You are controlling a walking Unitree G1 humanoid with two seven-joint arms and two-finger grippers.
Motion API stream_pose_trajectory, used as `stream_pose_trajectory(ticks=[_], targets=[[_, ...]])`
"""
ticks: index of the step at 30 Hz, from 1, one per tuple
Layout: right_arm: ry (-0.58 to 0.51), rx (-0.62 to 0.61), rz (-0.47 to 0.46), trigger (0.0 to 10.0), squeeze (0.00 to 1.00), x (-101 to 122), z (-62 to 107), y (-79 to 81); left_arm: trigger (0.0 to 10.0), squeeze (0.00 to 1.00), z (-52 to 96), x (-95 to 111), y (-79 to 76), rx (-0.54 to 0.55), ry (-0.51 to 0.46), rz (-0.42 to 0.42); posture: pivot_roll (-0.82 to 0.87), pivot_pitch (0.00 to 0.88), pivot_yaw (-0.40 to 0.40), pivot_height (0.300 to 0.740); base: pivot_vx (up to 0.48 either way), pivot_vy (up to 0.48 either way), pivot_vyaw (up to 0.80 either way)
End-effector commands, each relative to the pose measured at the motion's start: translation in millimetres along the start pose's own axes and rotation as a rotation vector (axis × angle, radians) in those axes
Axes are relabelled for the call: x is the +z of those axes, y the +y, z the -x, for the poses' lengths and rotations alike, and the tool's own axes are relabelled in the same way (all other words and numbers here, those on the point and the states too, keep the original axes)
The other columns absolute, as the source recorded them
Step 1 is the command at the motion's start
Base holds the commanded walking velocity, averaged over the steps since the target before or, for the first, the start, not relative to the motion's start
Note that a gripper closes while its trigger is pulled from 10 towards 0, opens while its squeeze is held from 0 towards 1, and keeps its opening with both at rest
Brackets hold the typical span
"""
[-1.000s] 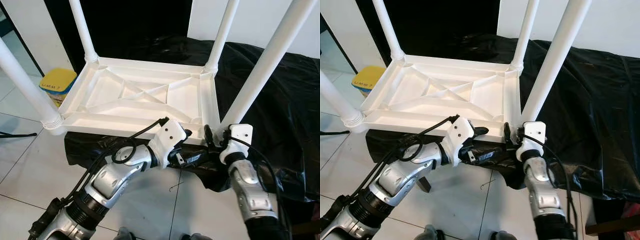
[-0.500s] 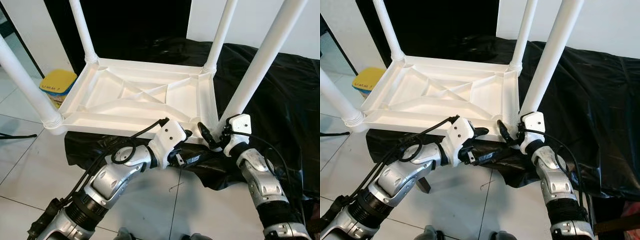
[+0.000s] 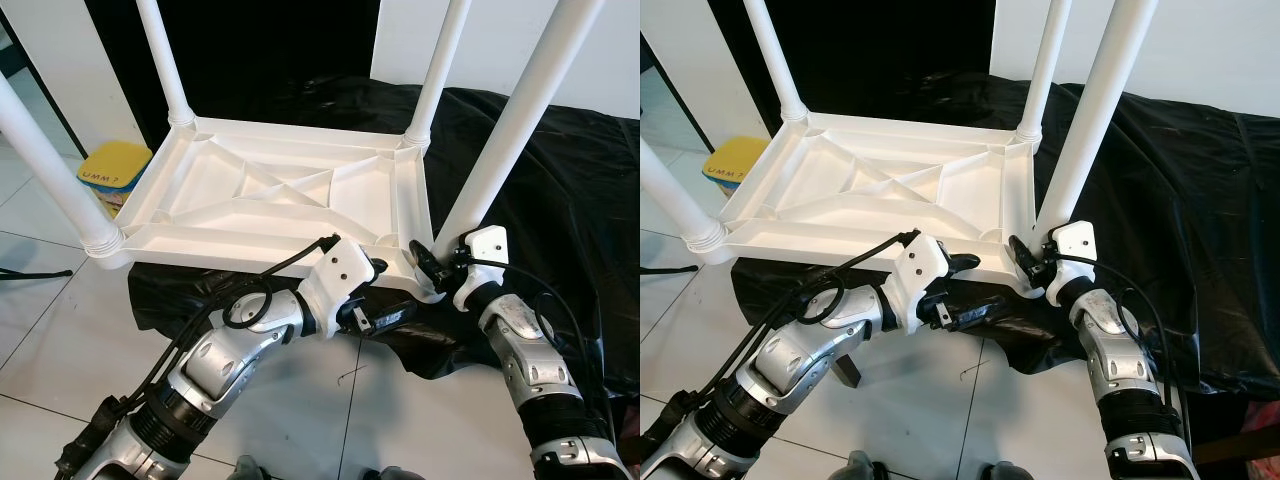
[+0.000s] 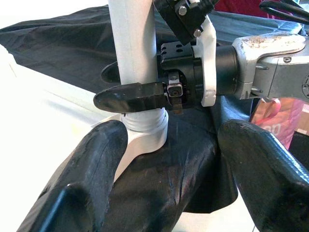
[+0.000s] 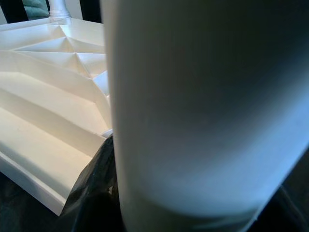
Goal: Building children table
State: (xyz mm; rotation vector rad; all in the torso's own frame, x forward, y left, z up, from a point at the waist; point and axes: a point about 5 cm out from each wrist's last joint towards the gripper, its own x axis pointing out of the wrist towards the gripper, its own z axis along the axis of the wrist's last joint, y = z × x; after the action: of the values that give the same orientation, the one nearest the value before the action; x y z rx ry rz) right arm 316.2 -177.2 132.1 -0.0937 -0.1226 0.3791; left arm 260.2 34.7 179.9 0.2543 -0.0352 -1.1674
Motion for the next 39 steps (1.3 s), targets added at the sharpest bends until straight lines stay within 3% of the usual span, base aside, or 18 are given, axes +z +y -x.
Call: stream_pose_trajectory(ticks=[1, 5, 7, 11, 16, 17, 19, 20, 21, 24, 25, 31, 32, 33, 39], targets=[[0.063, -0.087, -0.054, 0.0, 0.00, -15.4, 8.1, 4.7, 10.0, 0.00, 0.4, -3.5, -4.8, -0.114, 0.014, 0.010, 0.01, 0.096, -0.022, 0.740, 0.000, 0.000, 0.00], [0.063, -0.124, -0.077, 0.0, 0.00, -16.0, 9.4, 5.4, 10.0, 0.00, -0.2, -4.0, -4.0, -0.112, 0.015, 0.010, 0.01, 0.096, -0.022, 0.740, 0.000, 0.000, 0.00], [0.066, -0.181, -0.094, 0.0, 0.00, -16.6, 10.1, 6.5, 10.0, 0.00, -1.1, -4.0, -3.4, -0.108, 0.014, 0.010, 0.00, 0.097, -0.027, 0.740, 0.000, 0.000, 0.00], [0.082, -0.413, -0.143, 0.0, 0.00, -18.9, 8.6, 13.0, 10.0, 0.00, -2.7, -3.4, -3.1, -0.101, 0.006, 0.014, 0.00, 0.100, -0.030, 0.740, 0.000, 0.000, 0.00], [0.084, -0.482, -0.140, 0.0, 0.00, -18.9, 7.8, 15.4, 10.0, 0.00, -3.1, -3.3, -3.3, -0.100, 0.004, 0.015, -0.01, 0.103, -0.033, 0.740, 0.000, 0.000, 0.00], [0.087, -0.554, -0.155, 0.0, 0.00, -20.1, 4.2, 23.1, 10.0, 0.00, -3.8, -3.0, -3.5, -0.097, 0.002, 0.017, 0.00, 0.106, -0.036, 0.740, 0.000, 0.000, 0.00], [0.087, -0.554, -0.155, 0.0, 0.00, -20.1, 4.2, 23.1, 10.0, 0.00, -3.8, -3.0, -3.5, -0.097, 0.002, 0.017, 0.00, 0.106, -0.036, 0.740, 0.000, 0.000, 0.00], [0.072, -0.579, -0.163, 0.0, 0.00, -17.6, -1.6, 32.4, 10.0, 0.00, -4.1, -2.5, -3.9, -0.094, -0.001, 0.020, 0.00, 0.111, -0.034, 0.740, 0.000, 0.000, 0.00], [0.063, -0.587, -0.171, 3.1, 0.00, -15.3, -5.1, 37.5, 10.0, 0.00, -3.9, -2.2, -4.2, -0.092, -0.002, 0.022, 0.00, 0.113, -0.034, 0.740, 0.000, 0.000, 0.00], [0.060, -0.596, -0.170, 3.1, 0.00, -13.4, -6.2, 39.1, 10.0, 0.00, -3.5, -2.2, -4.3, -0.091, -0.003, 0.024, 0.00, 0.113, -0.035, 0.740, 0.000, 0.000, 0.00], [0.059, -0.596, -0.167, 10.0, 0.00, -12.8, -5.9, 38.4, 10.0, 0.00, -3.1, -2.4, -4.3, -0.090, -0.003, 0.025, 0.00, 0.113, -0.034, 0.740, 0.000, 0.000, 0.00], [0.058, -0.602, -0.144, 10.0, 0.00, -11.8, -3.9, 37.6, 10.0, 0.00, -2.7, -1.9, -2.8, -0.084, -0.003, 0.025, 0.00, 0.115, -0.034, 0.740, 0.000, 0.000, 0.00], [0.047, -0.601, -0.128, 10.0, 0.21, -9.8, -3.9, 38.2, 10.0, 0.00, -2.9, -1.8, -2.7, -0.082, -0.003, 0.025, 0.00, 0.115, -0.034, 0.740, 0.000, 0.000, 0.00], [0.027, -0.588, -0.118, 10.0, 1.00, -6.8, -3.8, 39.1, 10.0, 0.00, -3.1, -1.9, -2.7, -0.081, -0.004, 0.025, 0.00, 0.114, -0.034, 0.740, 0.000, 0.000, 0.00], [-0.035, -0.538, -0.082, 10.0, 1.00, 1.2, 1.5, 41.3, 10.0, 0.00, -2.5, -3.0, -0.7, -0.068, -0.003, 0.024, 0.00, 0.108, -0.042, 0.740, 0.000, 0.000, 0.00]])
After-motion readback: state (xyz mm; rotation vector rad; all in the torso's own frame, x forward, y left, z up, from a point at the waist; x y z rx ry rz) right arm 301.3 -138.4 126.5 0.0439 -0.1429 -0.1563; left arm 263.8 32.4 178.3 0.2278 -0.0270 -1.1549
